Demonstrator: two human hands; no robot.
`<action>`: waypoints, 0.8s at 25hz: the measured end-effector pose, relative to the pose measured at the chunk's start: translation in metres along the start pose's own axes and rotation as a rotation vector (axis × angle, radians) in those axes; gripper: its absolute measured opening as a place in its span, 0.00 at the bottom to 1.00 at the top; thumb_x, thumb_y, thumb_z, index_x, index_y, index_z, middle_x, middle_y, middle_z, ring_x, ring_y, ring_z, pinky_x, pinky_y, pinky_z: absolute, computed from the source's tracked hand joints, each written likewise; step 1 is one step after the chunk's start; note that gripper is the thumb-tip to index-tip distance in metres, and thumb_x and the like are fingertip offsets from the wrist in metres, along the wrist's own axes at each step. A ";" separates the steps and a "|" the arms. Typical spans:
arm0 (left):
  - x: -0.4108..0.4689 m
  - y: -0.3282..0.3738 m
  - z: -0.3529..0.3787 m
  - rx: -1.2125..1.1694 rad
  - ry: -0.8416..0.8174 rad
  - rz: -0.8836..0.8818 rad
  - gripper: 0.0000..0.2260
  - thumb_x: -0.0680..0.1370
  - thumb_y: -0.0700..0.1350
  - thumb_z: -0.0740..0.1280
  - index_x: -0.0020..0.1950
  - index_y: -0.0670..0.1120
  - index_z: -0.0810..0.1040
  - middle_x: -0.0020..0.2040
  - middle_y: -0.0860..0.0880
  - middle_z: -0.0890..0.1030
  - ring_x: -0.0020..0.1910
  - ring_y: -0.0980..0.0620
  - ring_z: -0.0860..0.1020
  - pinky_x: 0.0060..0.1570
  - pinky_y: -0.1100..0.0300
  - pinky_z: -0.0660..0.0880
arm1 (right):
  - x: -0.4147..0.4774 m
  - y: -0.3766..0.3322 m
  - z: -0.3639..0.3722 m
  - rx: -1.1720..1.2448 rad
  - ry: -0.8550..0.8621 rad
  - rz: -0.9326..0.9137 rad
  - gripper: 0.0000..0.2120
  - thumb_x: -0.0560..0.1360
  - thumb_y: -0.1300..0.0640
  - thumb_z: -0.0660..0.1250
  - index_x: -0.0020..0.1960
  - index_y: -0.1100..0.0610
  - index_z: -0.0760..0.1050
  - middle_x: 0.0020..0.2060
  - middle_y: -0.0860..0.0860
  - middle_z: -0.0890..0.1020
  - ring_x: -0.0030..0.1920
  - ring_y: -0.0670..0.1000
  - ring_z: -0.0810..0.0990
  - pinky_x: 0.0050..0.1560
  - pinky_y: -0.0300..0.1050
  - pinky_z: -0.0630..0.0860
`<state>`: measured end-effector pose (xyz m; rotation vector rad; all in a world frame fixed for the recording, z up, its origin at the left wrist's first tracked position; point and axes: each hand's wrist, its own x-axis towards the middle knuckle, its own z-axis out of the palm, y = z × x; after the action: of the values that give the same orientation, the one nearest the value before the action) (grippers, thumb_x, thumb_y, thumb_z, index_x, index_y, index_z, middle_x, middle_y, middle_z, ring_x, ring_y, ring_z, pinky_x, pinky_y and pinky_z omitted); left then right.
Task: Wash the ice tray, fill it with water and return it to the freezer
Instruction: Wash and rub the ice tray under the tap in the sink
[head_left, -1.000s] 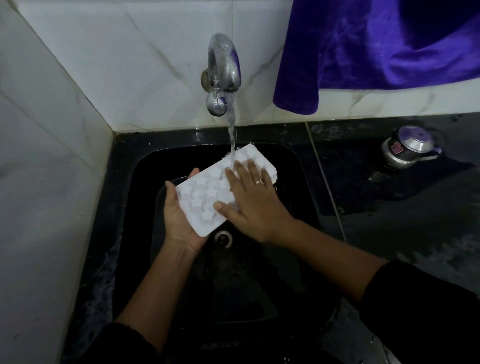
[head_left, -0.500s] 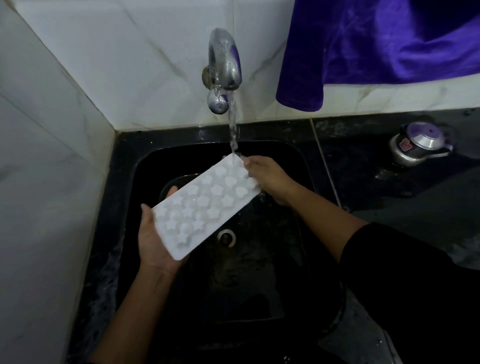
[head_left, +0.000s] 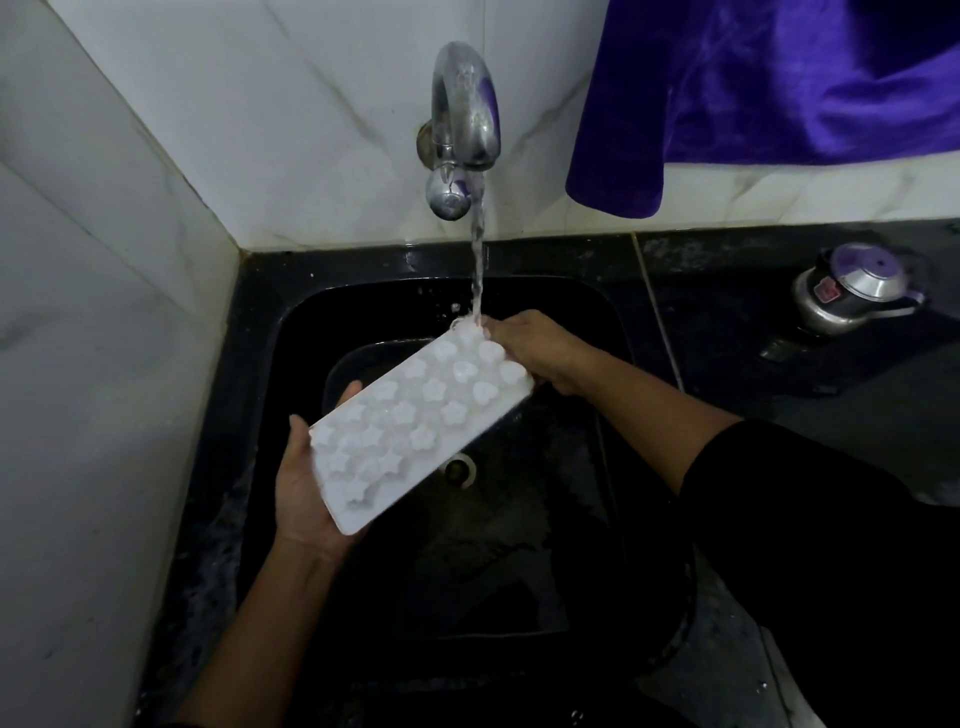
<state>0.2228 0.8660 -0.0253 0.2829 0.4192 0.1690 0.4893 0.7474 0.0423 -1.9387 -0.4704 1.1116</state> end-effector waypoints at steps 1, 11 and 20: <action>0.005 0.002 0.002 -0.023 0.018 -0.016 0.31 0.87 0.65 0.52 0.85 0.50 0.55 0.84 0.38 0.53 0.83 0.35 0.54 0.80 0.33 0.54 | -0.001 -0.005 -0.004 -0.040 -0.012 0.033 0.25 0.84 0.38 0.61 0.47 0.58 0.84 0.40 0.50 0.88 0.39 0.47 0.86 0.37 0.40 0.78; 0.038 0.023 0.058 0.116 0.357 -0.014 0.34 0.82 0.68 0.57 0.70 0.42 0.82 0.67 0.38 0.82 0.62 0.37 0.84 0.54 0.37 0.83 | -0.006 0.016 -0.040 0.066 -0.449 0.137 0.14 0.83 0.50 0.68 0.52 0.60 0.83 0.46 0.55 0.88 0.44 0.51 0.87 0.45 0.46 0.83; 0.076 -0.045 0.077 0.407 0.391 0.221 0.22 0.85 0.54 0.63 0.74 0.42 0.75 0.67 0.41 0.83 0.65 0.41 0.82 0.57 0.48 0.82 | -0.005 0.034 0.011 0.331 0.061 0.044 0.11 0.84 0.61 0.64 0.53 0.68 0.81 0.46 0.62 0.85 0.43 0.58 0.83 0.42 0.47 0.81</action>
<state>0.3282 0.8217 0.0003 0.7032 0.8131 0.3588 0.4746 0.7292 0.0144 -1.6923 -0.1963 1.0798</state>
